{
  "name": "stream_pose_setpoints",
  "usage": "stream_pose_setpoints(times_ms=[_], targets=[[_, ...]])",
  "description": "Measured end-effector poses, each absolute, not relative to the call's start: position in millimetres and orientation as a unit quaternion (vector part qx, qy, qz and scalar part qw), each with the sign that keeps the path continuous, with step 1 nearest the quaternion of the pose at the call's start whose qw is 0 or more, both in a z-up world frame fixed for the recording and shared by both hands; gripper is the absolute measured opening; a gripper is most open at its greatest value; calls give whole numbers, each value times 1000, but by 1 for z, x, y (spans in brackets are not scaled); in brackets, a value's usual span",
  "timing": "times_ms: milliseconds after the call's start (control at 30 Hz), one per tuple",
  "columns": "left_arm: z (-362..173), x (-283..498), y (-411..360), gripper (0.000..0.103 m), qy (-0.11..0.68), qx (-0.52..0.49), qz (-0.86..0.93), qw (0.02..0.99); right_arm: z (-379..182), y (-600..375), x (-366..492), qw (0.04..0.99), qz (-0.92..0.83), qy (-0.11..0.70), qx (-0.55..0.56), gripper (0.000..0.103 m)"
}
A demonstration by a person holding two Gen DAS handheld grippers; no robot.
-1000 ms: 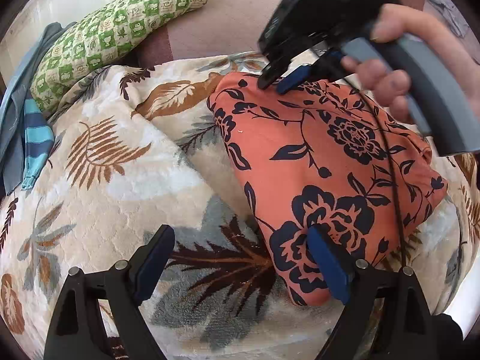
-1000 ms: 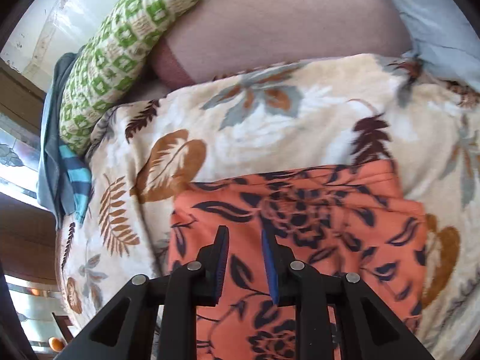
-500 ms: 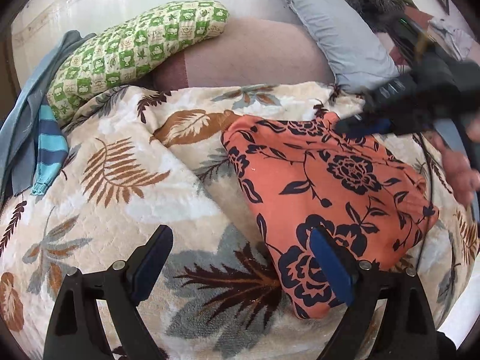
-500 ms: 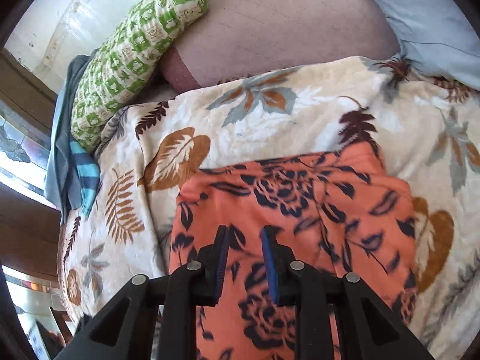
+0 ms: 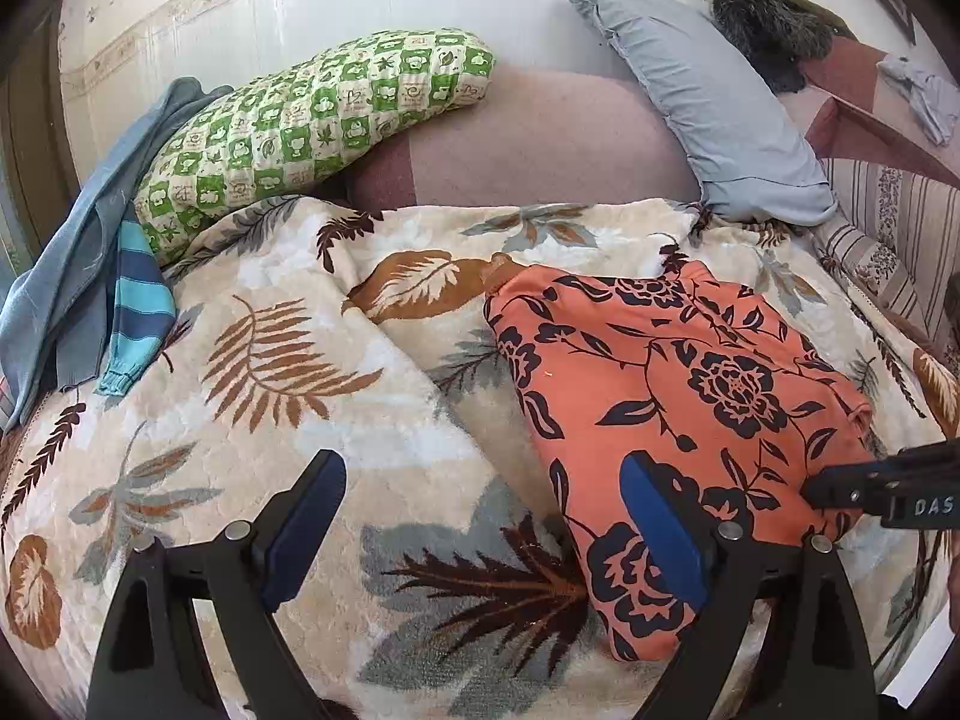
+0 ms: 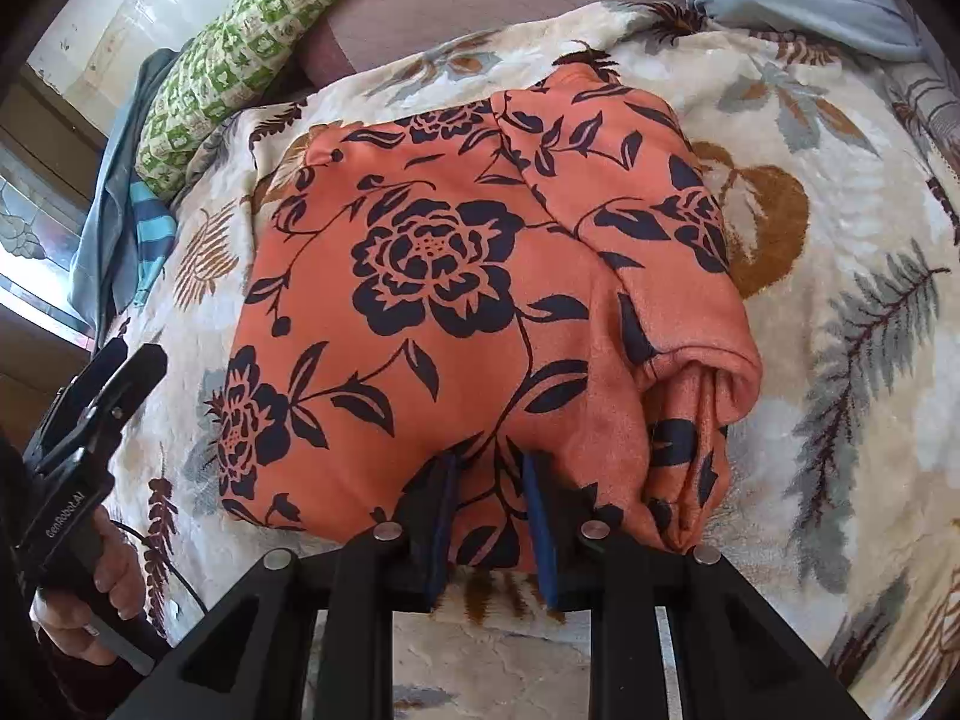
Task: Fold small clothes
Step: 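Move both tools back over the folded shirt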
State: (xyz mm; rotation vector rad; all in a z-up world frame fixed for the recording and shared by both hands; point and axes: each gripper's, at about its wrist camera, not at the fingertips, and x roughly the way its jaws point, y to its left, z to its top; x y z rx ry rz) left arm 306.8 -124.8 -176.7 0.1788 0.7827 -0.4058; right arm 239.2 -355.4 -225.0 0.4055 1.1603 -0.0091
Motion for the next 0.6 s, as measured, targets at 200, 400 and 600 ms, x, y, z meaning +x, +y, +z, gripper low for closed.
stream_pose_setpoints(times_ms=[200, 400, 600], targets=[[-175, 312, -130, 94, 379, 80, -195, 901, -177, -364, 234, 862, -8, 466, 199, 26], [-165, 305, -135, 94, 373, 85, -195, 903, -161, -361, 225, 875, -7, 430, 224, 56], [-146, 291, -133, 95, 367, 69, -189, 908, -144, -354, 196, 885, -25, 409, 221, 65]])
